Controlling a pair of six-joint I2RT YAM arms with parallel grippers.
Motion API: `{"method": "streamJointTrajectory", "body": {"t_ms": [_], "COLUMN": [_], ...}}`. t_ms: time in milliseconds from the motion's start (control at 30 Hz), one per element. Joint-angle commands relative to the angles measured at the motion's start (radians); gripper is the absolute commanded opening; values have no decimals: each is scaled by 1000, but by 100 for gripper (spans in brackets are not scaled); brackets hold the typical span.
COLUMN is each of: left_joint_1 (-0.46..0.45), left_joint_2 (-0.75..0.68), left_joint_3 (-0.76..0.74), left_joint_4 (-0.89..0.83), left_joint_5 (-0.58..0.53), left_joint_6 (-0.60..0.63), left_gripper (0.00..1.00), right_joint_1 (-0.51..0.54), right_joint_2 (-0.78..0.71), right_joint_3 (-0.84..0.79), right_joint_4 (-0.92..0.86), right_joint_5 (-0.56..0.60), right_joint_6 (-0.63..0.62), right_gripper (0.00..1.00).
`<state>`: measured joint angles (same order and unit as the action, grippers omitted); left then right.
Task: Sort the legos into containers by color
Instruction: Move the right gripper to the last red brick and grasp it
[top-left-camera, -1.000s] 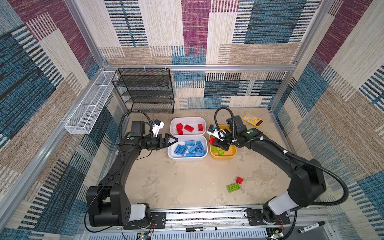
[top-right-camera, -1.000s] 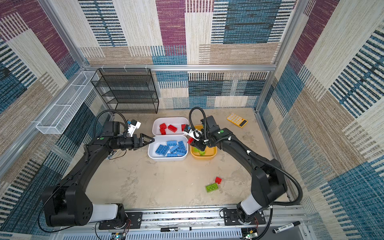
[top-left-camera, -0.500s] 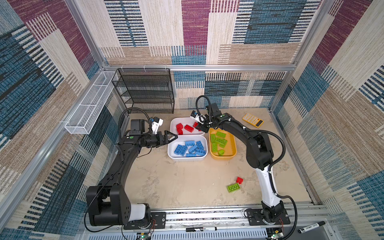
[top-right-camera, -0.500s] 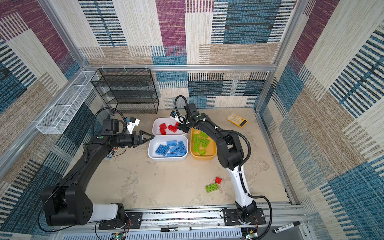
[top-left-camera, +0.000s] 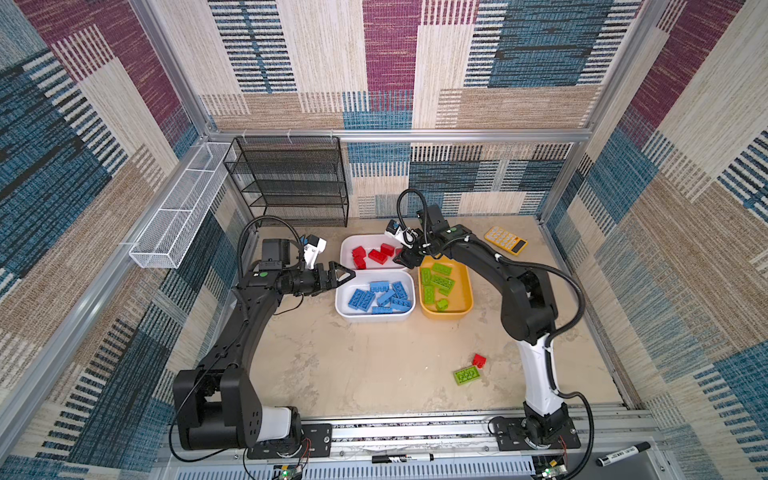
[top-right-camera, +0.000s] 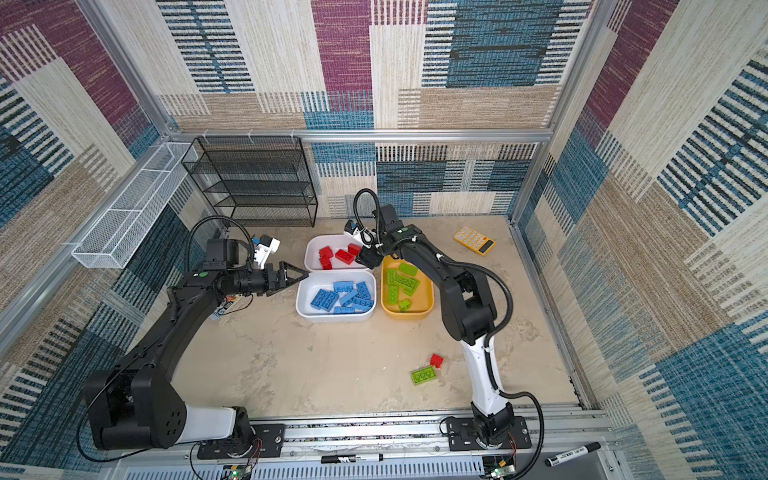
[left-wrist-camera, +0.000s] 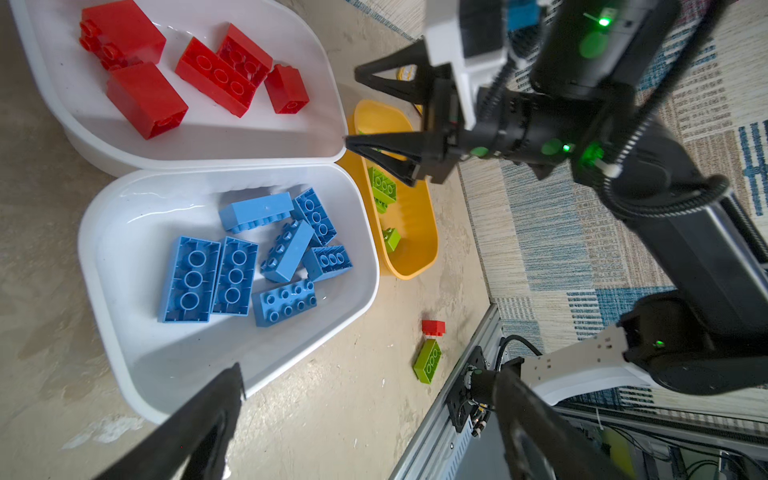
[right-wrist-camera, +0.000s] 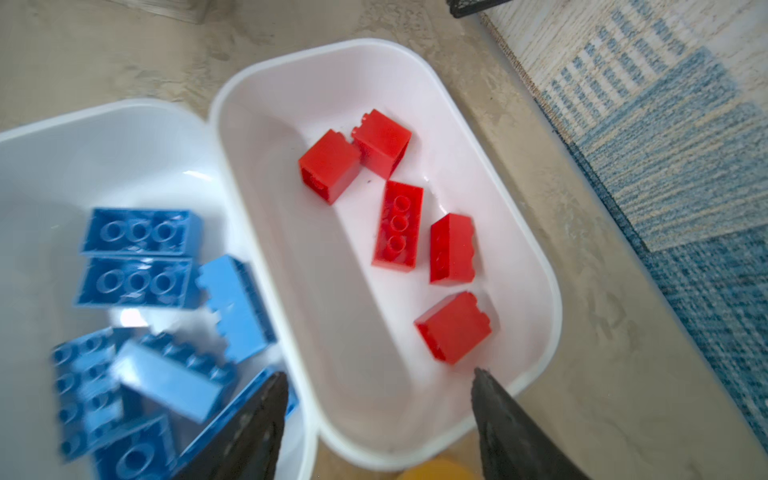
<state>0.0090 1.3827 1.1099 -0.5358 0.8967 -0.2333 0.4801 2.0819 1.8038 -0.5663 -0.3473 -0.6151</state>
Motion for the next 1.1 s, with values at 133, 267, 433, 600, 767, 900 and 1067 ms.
{"method": "streamJointTrajectory", "body": {"t_ms": [133, 267, 433, 600, 767, 900, 1067], "left_joint_1": [1, 2, 2, 2, 0, 1, 0], "left_joint_2": [21, 27, 47, 67, 69, 68, 69], "left_joint_3": [-10, -10, -9, -8, -17, -32, -30], "left_joint_4": [13, 10, 10, 10, 10, 5, -4], "left_joint_5": [28, 28, 36, 42, 36, 33, 31], "left_joint_6": [5, 11, 17, 29, 39, 48, 55], "left_gripper": [96, 96, 96, 96, 95, 96, 96], "right_joint_1": [-7, -6, -6, -6, -5, -6, -7], "right_joint_2": [-348, -546, -721, -809, -877, -907, -889], "right_joint_3": [-383, -558, -713, -786, -897, -994, -1089], "right_joint_4": [-21, -65, -199, -346, -423, -409, -343], "right_joint_5": [5, 0, 83, 219, 181, 180, 203], "right_joint_6": [113, 253, 278, 57, -59, -70, -63], "right_gripper": [73, 73, 72, 73, 73, 73, 67]}}
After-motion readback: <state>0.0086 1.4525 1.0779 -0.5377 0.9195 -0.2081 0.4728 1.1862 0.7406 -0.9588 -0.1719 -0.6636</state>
